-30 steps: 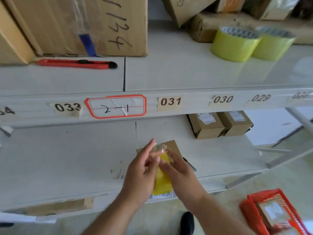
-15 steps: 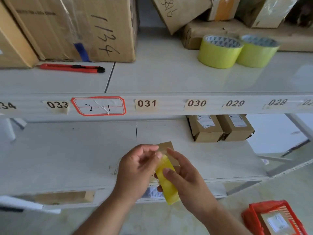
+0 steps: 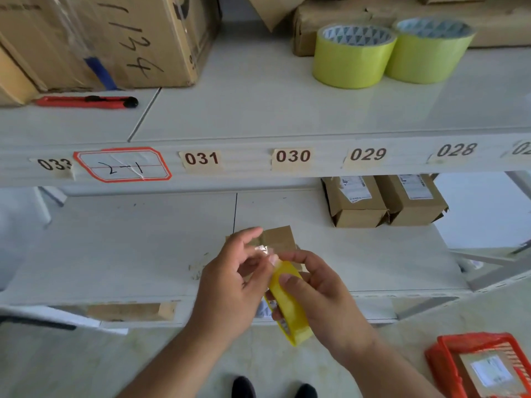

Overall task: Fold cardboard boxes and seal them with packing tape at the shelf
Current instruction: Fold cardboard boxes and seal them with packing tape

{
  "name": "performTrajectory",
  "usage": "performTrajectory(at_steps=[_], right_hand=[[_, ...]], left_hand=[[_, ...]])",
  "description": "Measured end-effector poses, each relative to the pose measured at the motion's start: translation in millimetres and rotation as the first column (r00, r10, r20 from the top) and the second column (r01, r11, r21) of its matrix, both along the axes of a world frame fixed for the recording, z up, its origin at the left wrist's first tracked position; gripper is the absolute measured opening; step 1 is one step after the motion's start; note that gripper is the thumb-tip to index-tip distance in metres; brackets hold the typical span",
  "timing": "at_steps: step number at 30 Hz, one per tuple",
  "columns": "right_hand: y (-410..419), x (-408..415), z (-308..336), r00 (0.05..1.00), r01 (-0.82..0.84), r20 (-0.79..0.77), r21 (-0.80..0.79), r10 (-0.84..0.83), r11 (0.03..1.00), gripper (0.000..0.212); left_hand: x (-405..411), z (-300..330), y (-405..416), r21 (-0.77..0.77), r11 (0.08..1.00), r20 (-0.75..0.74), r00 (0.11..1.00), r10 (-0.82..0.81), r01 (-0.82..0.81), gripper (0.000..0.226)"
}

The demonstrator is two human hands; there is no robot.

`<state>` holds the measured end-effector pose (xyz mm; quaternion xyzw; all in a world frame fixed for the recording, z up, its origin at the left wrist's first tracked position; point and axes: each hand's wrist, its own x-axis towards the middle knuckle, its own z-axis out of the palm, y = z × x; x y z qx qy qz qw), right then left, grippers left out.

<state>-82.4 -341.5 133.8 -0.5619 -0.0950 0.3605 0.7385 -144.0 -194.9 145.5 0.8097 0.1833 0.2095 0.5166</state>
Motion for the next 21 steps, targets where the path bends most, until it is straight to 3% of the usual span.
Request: performTrajectory(at_steps=[5, 8, 14, 21], right_hand=[[-3.8, 0.9, 1.5, 1.0, 0.0, -0.004, -0.003, 0.0, 1.0, 0.038], [-8.6, 2.7, 2.9, 1.0, -0.009, 0.014, -0.018, 0.009, 1.0, 0.038], [-16.2, 7.0, 4.6, 0.997, -0.072, 0.003, -0.06, 0.073, 0.996, 0.045], [-23.5, 4.0, 3.8, 0.998, -0.068, -0.012, -0.062, 0.068, 0.996, 0.023]], left_hand=[[0.5, 0.2, -0.2, 0.022, 0.999, -0.04, 0.999, 0.035, -0.034, 0.037], [6.3, 3.8, 2.0, -0.063, 0.997, -0.093, 0.994, -0.049, 0.043, 0.04], [10.6, 4.7, -6.2, -0.093, 0.995, -0.02, 0.999, -0.03, 0.028, 0.033], [9.1, -0.9, -9.5, -0.123, 0.992, 0.006, 0.999, -0.041, 0.041, 0.029]])
